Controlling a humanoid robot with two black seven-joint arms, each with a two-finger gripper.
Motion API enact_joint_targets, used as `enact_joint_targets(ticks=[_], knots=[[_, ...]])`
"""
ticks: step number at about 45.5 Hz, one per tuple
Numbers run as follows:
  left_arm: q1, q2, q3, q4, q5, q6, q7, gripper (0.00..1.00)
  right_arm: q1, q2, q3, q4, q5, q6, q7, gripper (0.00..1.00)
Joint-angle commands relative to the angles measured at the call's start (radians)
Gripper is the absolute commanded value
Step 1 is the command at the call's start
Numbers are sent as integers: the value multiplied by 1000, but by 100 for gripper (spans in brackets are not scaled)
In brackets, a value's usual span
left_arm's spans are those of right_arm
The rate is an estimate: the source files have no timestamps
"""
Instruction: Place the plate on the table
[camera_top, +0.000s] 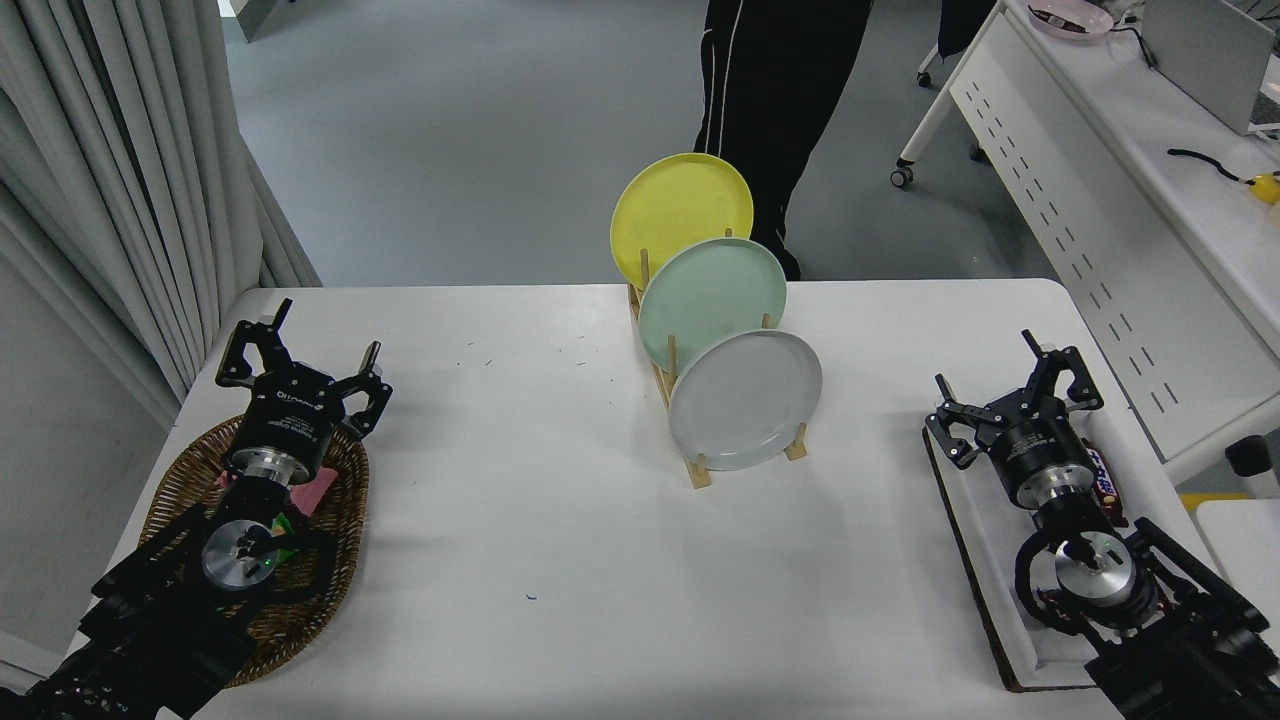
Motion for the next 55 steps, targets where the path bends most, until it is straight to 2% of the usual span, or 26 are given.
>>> enact_joint_targets(ticks=[1, 4, 18, 26, 33, 38, 41, 47, 55], knots=[[0, 0, 0, 0, 0, 0, 0, 100, 124, -93, -385, 14, 69, -9, 0, 100], [0, 0, 0, 0, 0, 0, 0, 100, 168, -124, -513, 49, 112, -9, 0, 100], [0, 0, 0, 0, 0, 0, 0, 100, 299, -356, -731, 253, 118, -9, 0, 100], [0, 0, 0, 0, 0, 0, 0, 100, 437, -451, -919, 373, 133, -7, 0, 100], [0, 0, 0, 0, 0, 0, 0, 100, 563, -529, -1010, 502, 217, -9, 0, 100], [0, 0, 0, 0, 0, 0, 0, 100, 641, -525, -1079, 546, 290, -10, -21, 100], [0, 0, 0, 0, 0, 0, 0, 100, 676, -515, -1102, 549, 320, -10, -70, 100], [0, 0, 0, 0, 0, 0, 0, 100, 702, -468, -1076, 542, 343, -10, -203, 100], [0, 0, 0, 0, 0, 0, 0, 100, 702, -420, -995, 540, 325, -82, -260, 100]])
